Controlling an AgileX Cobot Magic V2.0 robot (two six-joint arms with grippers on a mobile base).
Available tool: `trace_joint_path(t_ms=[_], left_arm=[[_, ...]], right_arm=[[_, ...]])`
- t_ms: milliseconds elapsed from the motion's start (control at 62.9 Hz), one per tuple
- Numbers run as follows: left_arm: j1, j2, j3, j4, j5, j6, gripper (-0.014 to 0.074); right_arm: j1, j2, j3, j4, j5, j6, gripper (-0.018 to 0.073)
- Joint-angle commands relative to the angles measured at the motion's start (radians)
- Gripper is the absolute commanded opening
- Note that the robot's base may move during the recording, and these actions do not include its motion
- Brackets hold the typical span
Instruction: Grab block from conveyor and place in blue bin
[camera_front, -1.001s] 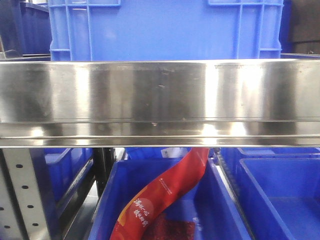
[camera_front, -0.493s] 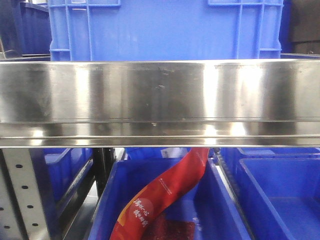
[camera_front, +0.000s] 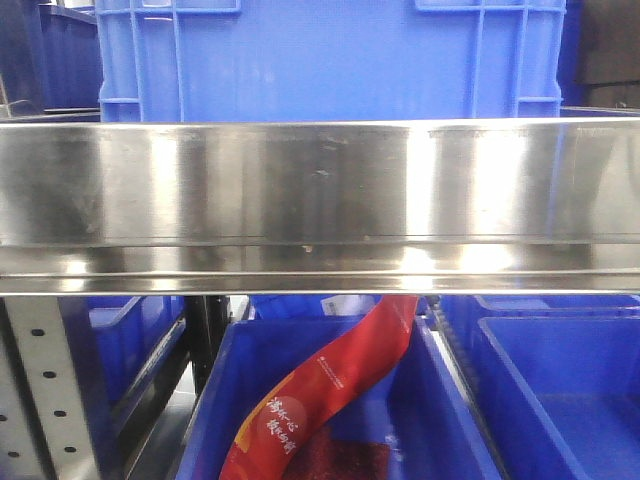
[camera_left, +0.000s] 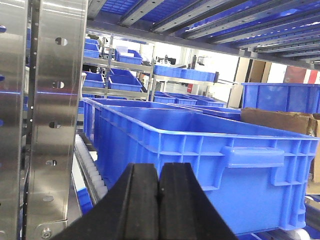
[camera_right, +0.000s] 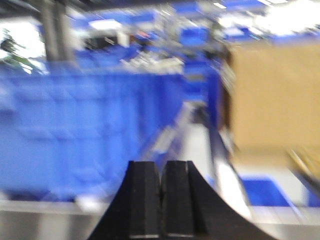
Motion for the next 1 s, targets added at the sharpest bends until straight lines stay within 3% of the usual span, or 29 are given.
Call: trace_joint_path(t_ms=[0,175,286,683,794,985], left_arm=[[0.003,-0.006,0.001,-0.002,-0.016,0.0,-0.0111],[0.003,-0.008,0.001,-0.002,-0.016,0.0,-0.0111],[0.003,-0.008,0.001,-0.002,-0.016,0.0,-0.0111],[0.003,-0.008,0.001,-0.002,-0.016,0.0,-0.0111],[0.003,-0.008,0.001,-0.002,-0.016,0.0,-0.0111],[0.003,-0.008,0.001,-0.002,-0.016,0.0,-0.0111]], right_arm=[[-0.056,-0.016,0.07,-0.012,-0.02,-0.003,-0.0167],[-0.083,-0.016,0.138,-0.012,-0.177,-0.003,-0.0167],[-0.083,-0.016,0.138,-0.012,-0.197,-0.003,-0.0167],[-0.083,-0.016,0.138,-0.012,-0.16,-0.003,-0.0167],[-0.083,-0.016,0.138,-0.089,-0.137,-0.003,-0.0167],[-0.083,-0.016,0.138,-0.091,-0.137,-0.004,-0.0167]])
